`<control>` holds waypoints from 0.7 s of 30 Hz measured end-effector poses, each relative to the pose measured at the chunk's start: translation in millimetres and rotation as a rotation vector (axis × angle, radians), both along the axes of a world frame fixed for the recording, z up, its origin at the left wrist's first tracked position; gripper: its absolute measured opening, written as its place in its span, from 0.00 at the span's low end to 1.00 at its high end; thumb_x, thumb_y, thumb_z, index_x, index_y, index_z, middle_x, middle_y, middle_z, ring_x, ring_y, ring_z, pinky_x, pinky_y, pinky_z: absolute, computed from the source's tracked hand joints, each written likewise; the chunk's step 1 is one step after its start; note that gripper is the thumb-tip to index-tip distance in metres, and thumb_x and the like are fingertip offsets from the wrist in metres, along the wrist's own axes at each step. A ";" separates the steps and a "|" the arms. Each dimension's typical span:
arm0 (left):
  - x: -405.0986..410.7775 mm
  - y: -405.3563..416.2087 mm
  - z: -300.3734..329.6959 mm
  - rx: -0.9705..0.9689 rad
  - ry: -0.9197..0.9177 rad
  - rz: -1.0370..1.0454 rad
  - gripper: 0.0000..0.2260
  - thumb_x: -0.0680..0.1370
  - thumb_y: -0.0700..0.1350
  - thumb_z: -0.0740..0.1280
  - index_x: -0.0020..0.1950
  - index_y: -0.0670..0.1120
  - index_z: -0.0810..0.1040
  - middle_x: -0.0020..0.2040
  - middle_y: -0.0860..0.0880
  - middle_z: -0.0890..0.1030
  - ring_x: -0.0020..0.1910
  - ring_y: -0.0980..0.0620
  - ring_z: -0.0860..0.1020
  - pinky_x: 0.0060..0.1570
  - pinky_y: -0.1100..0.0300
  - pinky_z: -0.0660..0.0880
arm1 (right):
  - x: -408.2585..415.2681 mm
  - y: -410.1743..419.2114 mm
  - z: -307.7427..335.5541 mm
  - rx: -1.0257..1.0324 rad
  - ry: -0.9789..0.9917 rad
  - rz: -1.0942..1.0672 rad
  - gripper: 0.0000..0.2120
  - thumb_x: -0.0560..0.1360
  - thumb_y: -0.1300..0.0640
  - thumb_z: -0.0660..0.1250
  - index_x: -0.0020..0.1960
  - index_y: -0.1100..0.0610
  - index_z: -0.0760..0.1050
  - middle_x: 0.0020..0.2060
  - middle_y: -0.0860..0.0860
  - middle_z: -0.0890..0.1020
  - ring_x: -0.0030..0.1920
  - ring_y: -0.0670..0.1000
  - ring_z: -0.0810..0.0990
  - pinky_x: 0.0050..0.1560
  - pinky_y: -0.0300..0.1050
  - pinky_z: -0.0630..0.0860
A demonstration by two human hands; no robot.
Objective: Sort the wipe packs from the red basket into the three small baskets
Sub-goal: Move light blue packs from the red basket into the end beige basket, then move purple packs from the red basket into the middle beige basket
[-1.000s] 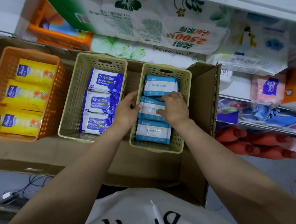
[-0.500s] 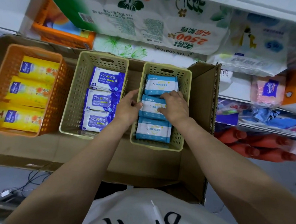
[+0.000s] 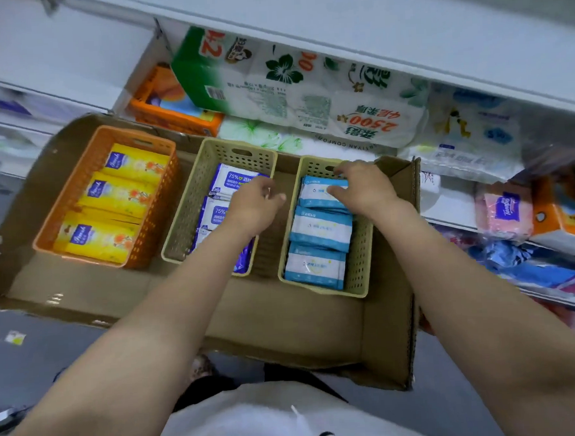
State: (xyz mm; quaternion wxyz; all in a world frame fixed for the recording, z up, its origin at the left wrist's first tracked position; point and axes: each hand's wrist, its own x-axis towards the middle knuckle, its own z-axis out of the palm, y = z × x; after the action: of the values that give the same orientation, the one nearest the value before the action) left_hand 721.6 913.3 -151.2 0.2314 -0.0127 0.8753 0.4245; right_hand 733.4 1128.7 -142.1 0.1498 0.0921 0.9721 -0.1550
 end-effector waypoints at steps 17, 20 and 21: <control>62.8 -410.6 145.4 -0.333 0.787 0.020 0.17 0.76 0.46 0.70 0.65 0.47 0.77 0.61 0.45 0.77 0.60 0.41 0.75 0.57 0.49 0.72 | 53.0 -325.0 170.3 -0.042 0.635 0.236 0.21 0.77 0.50 0.69 0.69 0.53 0.74 0.64 0.55 0.77 0.66 0.56 0.73 0.63 0.48 0.68; 74.5 -486.2 145.4 -0.399 0.779 0.065 0.16 0.78 0.48 0.68 0.65 0.49 0.76 0.61 0.48 0.77 0.59 0.44 0.75 0.52 0.52 0.73 | 56.0 -398.7 160.0 -0.104 0.630 0.274 0.21 0.77 0.51 0.70 0.68 0.52 0.74 0.64 0.53 0.78 0.66 0.55 0.74 0.63 0.50 0.70; 74.8 -507.2 143.8 -0.404 0.770 0.083 0.16 0.78 0.49 0.68 0.66 0.49 0.76 0.62 0.49 0.76 0.59 0.45 0.75 0.51 0.53 0.73 | 53.8 -420.9 155.8 -0.124 0.621 0.287 0.21 0.76 0.51 0.70 0.68 0.52 0.74 0.63 0.53 0.78 0.65 0.55 0.74 0.63 0.49 0.70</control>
State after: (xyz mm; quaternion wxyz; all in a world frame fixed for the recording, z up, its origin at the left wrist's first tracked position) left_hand 796.4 406.1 -7.4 -0.1362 0.0664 0.9620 0.2273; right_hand 787.2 707.7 13.7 -0.1274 -0.1063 0.9631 -0.2118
